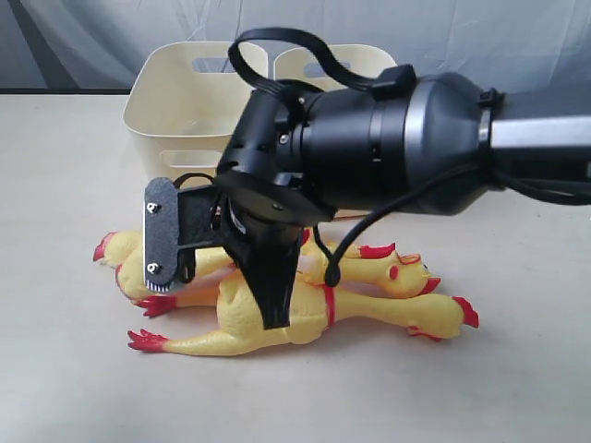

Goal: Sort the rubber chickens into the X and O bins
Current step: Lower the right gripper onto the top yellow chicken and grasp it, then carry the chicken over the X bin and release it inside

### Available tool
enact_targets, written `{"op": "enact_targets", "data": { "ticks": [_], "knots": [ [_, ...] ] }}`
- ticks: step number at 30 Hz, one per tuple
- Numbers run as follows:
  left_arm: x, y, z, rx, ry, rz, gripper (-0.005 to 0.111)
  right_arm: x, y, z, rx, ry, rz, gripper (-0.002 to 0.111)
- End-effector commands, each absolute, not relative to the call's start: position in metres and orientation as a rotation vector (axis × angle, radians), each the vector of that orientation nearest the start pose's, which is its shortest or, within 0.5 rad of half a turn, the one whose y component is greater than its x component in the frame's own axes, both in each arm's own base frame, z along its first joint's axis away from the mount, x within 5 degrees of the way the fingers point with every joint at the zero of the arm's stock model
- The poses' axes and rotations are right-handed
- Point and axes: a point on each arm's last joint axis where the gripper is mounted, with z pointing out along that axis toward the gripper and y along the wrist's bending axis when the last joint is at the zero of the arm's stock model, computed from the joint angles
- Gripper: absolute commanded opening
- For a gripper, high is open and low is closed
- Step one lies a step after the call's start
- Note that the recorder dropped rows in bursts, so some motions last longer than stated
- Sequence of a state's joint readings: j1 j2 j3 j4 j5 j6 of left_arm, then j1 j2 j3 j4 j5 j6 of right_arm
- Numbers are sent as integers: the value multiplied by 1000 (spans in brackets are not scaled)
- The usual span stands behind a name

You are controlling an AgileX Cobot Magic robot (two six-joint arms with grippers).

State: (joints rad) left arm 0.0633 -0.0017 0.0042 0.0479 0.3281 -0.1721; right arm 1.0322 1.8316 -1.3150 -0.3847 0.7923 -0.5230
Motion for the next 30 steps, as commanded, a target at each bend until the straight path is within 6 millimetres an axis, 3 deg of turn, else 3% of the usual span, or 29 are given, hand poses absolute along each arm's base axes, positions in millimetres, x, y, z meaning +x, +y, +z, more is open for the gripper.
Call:
{"op": "enact_targets", "data": {
  "ticks": [1, 10, 15, 21, 26, 30],
  "knots": [
    [54, 4, 185, -182, 1789, -40, 0, 216, 328, 250, -2028, 1691, -256, -1],
    [54, 4, 185, -182, 1789, -40, 0, 208, 341, 338, -1832, 1547, -173, -1],
    [54, 4, 185, -182, 1789, -40, 0, 239, 318, 371, -1634, 1561, -466, -1],
    [54, 4, 185, -182, 1789, -40, 0, 287, 263, 379, -1449, 1712, -854, -1],
    [54, 4, 185, -182, 1789, -40, 0, 320, 227, 376, -1358, 1808, -917, -1],
    [54, 4, 185, -182, 1789, -40, 0, 342, 213, 359, -1348, 1879, -956, 0]
  ]
}}
